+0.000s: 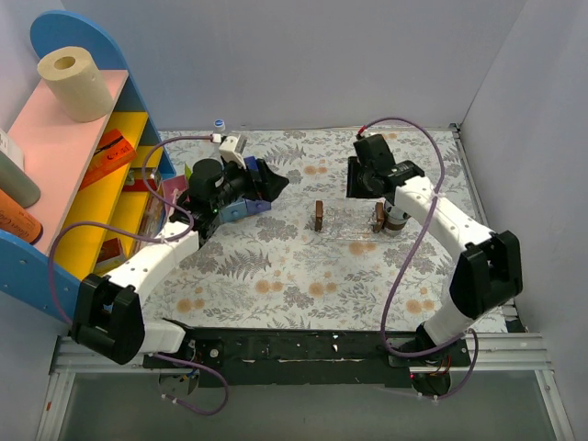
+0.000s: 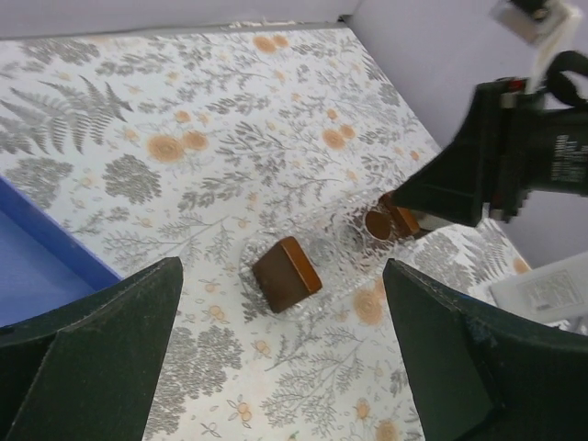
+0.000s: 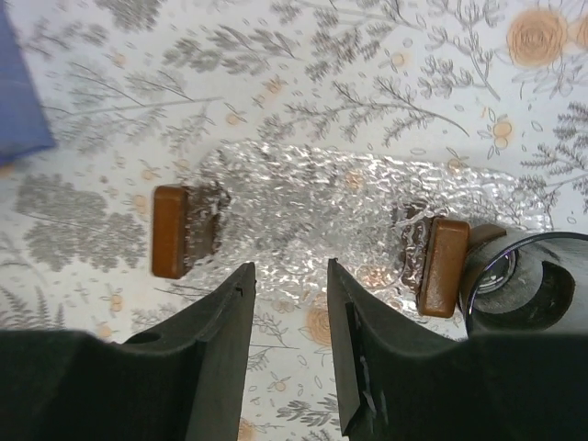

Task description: Prepare toiletry sets of a toothbrush and toothpaste on the tray

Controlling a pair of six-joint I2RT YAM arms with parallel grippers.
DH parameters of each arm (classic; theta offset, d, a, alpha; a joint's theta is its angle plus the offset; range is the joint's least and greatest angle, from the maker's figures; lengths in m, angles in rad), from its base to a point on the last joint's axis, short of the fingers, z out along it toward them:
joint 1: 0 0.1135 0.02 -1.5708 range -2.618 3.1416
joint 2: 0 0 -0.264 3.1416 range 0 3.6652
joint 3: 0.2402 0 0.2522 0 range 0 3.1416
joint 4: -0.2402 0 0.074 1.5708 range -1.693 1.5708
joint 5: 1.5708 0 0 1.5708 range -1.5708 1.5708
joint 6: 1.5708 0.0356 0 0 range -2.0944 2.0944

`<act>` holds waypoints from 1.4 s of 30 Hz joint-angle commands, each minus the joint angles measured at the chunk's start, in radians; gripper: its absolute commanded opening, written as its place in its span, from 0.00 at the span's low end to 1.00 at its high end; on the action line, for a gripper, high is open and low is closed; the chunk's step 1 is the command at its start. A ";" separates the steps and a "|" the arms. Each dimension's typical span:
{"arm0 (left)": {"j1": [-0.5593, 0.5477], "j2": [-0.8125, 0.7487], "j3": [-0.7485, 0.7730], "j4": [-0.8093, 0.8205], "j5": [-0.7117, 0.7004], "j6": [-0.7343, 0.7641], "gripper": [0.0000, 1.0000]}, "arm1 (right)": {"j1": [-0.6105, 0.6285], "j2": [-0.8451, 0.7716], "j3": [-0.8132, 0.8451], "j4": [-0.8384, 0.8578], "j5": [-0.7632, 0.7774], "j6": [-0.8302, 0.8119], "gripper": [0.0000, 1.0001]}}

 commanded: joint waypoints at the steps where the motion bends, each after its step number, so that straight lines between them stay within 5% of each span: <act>1: 0.001 -0.087 -0.014 -0.017 -0.157 0.114 0.93 | -0.005 -0.133 -0.028 0.127 -0.067 -0.024 0.44; 6: 0.044 -0.108 -0.017 -0.067 -0.365 0.224 0.96 | -0.005 -0.223 -0.048 0.154 -0.118 -0.045 0.44; 12: 0.267 -0.116 -0.017 -0.074 -0.418 0.260 0.98 | -0.005 -0.305 -0.088 0.154 -0.113 -0.079 0.44; 18: 0.315 -0.091 -0.019 -0.093 -0.490 0.345 0.98 | -0.005 -0.345 -0.126 0.172 -0.138 -0.094 0.44; 37: 0.455 0.137 0.064 -0.094 -0.350 0.272 0.96 | -0.005 -0.328 -0.169 0.216 -0.221 -0.073 0.44; 42: 0.460 0.197 0.093 -0.083 -0.306 0.260 0.81 | -0.005 -0.319 -0.152 0.210 -0.221 -0.074 0.44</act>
